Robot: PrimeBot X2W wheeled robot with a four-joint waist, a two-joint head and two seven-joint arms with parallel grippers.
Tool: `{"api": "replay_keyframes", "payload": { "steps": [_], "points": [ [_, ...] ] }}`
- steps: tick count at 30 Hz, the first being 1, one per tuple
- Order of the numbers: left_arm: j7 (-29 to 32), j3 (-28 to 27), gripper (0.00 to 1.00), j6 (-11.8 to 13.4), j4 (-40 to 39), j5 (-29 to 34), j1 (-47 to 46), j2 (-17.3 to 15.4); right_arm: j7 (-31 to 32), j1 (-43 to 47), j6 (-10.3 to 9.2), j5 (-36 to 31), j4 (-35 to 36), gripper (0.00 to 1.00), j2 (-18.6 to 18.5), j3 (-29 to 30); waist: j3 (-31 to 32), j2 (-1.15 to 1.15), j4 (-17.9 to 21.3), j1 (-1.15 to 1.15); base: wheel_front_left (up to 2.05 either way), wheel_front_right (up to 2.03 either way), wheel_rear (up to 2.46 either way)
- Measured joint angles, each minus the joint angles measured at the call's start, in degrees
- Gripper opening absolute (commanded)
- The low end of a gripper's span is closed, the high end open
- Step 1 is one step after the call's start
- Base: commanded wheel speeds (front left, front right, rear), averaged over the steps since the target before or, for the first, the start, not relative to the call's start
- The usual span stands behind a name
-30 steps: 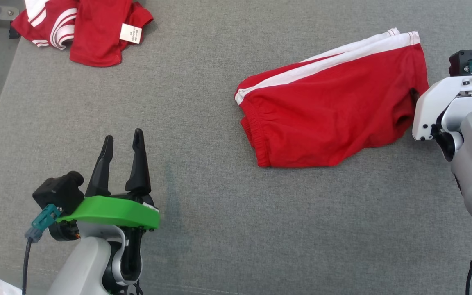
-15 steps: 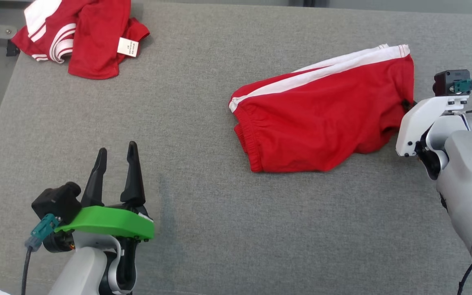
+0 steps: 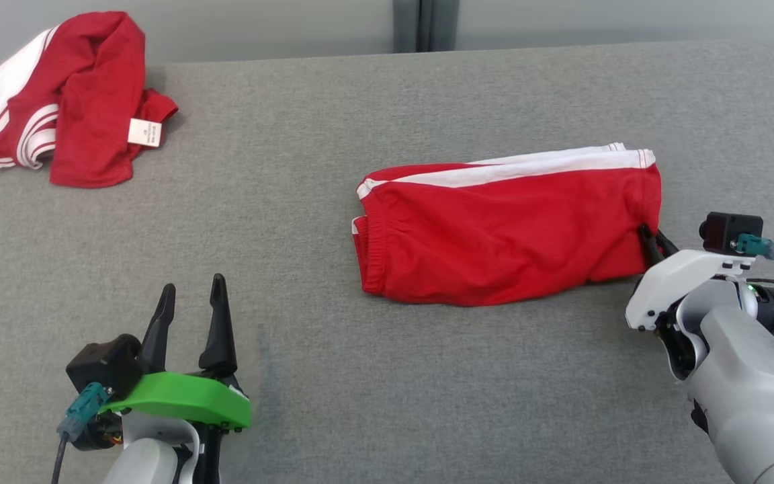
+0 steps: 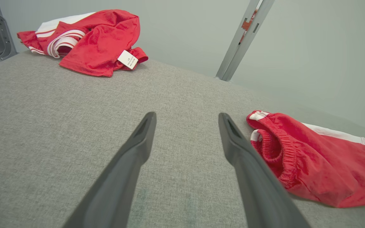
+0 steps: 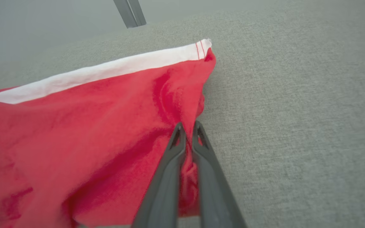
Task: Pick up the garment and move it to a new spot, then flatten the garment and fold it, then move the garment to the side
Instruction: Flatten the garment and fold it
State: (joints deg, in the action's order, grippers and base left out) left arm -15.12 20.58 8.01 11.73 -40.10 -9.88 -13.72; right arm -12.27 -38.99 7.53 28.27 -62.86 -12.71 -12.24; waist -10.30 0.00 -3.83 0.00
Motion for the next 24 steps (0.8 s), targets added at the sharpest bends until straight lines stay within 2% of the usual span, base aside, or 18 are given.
{"api": "replay_keyframes", "payload": {
  "steps": [12,19,24],
  "points": [
    [0.00,-2.11,1.00,-1.03,1.81,2.92,1.82,1.55,-2.21,4.77,0.00,-0.43,3.60,0.00,0.59,2.55,3.35,0.00,4.36,0.00,0.00,0.00,0.00],
    [0.00,-2.34,1.00,-1.90,2.45,3.87,1.86,2.33,-2.31,4.76,0.00,-1.48,4.54,0.00,1.02,3.89,3.49,0.00,3.45,0.00,0.00,0.00,0.00],
    [0.00,-2.87,1.00,-2.08,2.54,4.43,1.87,3.00,-2.12,4.60,0.00,-3.34,9.12,0.00,3.41,0.89,3.80,0.00,2.18,0.00,0.00,0.00,0.00]
  ]
}}
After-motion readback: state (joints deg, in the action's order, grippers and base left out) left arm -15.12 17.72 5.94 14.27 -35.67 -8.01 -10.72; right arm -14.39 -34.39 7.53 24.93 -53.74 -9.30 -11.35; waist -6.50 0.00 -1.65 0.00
